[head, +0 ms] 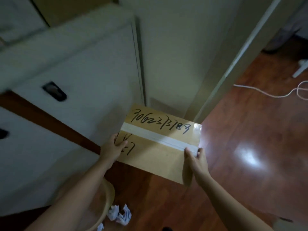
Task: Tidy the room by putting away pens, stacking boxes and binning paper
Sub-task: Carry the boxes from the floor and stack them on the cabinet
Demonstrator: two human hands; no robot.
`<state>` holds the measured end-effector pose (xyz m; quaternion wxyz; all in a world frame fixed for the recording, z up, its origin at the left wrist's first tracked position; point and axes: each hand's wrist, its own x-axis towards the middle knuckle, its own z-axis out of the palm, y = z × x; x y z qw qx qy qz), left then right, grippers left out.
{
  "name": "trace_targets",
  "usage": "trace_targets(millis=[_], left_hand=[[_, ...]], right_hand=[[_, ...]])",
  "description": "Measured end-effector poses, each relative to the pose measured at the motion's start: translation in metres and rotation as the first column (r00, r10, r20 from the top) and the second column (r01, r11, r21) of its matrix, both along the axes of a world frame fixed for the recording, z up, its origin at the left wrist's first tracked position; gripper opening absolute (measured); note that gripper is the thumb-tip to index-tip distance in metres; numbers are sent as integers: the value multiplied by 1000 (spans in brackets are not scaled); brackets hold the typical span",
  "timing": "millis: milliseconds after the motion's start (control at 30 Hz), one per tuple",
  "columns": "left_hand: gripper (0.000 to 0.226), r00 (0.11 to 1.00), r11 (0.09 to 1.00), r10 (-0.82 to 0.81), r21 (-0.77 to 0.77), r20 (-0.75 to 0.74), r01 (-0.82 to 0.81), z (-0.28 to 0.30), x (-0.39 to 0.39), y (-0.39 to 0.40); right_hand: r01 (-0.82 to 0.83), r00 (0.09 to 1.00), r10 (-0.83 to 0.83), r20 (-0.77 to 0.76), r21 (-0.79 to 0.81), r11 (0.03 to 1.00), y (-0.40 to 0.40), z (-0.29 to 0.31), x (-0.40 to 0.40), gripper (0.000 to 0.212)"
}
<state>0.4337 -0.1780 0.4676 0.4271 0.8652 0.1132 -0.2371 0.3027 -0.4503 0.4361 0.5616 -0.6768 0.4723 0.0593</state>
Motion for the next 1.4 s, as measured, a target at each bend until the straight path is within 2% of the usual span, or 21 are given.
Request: trace_targets(millis=[100,267,367,500,733,833,933,1100,1267,1333,1400], left_hand=[[45,994,999,-31,20,100,29,123,-8,6],[50,966,999,51,2,252,-53,292,-33,18],[52,933,998,66,-3,353,-70,365,-48,36],[45,882,988,152,-34,446,-153,432,-72,71],[46,834,963,257,-59,488,-263,504,-125,171],[53,804,922,386,-165,453,-350,531,-140,231],[56,788,890,455,-175,415,-421,550,-143,286],[46,746,845,527,-160,407,-510,568,-124,362],[61,714,832,506,-55,483,-552,569,-81,405],[61,692,840,456,-15,559,-542,567,-60,417],[59,655,837,436,-11,618,-546,564,-37,427]], right_hand=[[-38,992,45,114,-58,998,0,114,6,44],[-112,941,167,293,-196,974,3,280,9,40],[-139,893,233,385,-258,956,11,358,10,40],[-214,822,339,458,-305,928,37,432,12,45],[-335,694,476,540,-343,878,134,503,25,44],[-395,634,520,572,-339,854,196,519,32,48],[-444,587,543,600,-323,836,253,529,39,48],[-494,550,587,594,-335,802,330,542,58,52],[-583,490,651,579,-337,739,377,544,72,49],[-653,428,686,589,-324,685,385,545,78,56],[-739,332,730,598,-316,595,385,548,87,71]])
